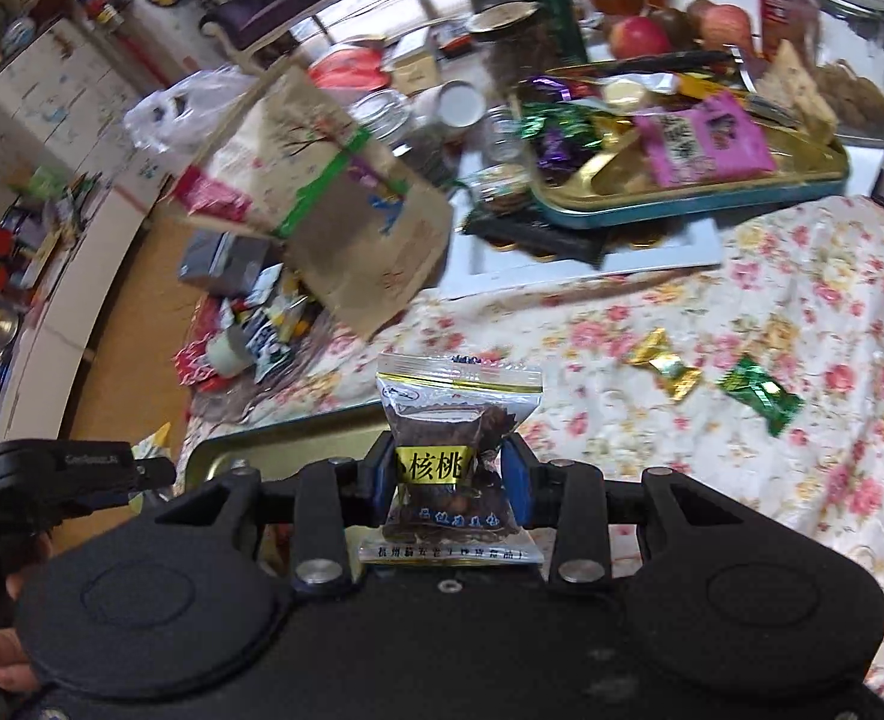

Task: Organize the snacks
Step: 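Carry both packets over the gold tray and open the left gripper, then open the right gripper to drop the walnut packet into the gold tray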

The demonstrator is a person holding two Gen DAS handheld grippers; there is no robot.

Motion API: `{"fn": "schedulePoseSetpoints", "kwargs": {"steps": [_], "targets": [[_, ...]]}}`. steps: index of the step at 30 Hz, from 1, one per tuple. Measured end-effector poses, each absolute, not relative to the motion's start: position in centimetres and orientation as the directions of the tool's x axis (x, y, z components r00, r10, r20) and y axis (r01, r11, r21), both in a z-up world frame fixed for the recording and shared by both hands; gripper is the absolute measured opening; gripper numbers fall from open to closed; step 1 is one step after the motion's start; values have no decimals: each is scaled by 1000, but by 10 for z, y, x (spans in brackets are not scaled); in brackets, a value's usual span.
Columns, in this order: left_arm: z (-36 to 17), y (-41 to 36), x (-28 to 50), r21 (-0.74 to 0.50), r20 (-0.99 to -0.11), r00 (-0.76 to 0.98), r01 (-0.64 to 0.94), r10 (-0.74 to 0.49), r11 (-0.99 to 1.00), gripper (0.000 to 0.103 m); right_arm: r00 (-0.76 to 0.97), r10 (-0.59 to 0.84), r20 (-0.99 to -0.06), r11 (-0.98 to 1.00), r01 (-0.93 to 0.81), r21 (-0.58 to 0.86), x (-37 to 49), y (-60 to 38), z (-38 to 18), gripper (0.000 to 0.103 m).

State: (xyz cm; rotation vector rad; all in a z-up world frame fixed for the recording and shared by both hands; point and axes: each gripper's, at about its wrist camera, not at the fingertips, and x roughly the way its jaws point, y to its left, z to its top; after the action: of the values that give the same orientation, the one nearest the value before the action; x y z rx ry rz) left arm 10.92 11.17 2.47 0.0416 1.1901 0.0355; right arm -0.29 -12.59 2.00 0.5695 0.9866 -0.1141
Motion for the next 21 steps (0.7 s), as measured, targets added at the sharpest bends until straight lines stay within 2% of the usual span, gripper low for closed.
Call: {"fn": "schedulePoseSetpoints", "kwargs": {"steps": [7, 9, 21], "targets": [[28, 120, 110, 48, -925, 375, -27, 55, 998, 46, 557, 167, -813, 890, 269, 368, 11, -92, 16, 39], [28, 118, 110, 55, -924, 377, -24, 60, 998, 49, 557, 181, -810, 891, 255, 375, 14, -86, 15, 39], [27, 106, 107, 53, -929, 368, 9, 46, 999, 49, 588, 216, -780, 882, 225, 414, 22, -77, 19, 43]]}}
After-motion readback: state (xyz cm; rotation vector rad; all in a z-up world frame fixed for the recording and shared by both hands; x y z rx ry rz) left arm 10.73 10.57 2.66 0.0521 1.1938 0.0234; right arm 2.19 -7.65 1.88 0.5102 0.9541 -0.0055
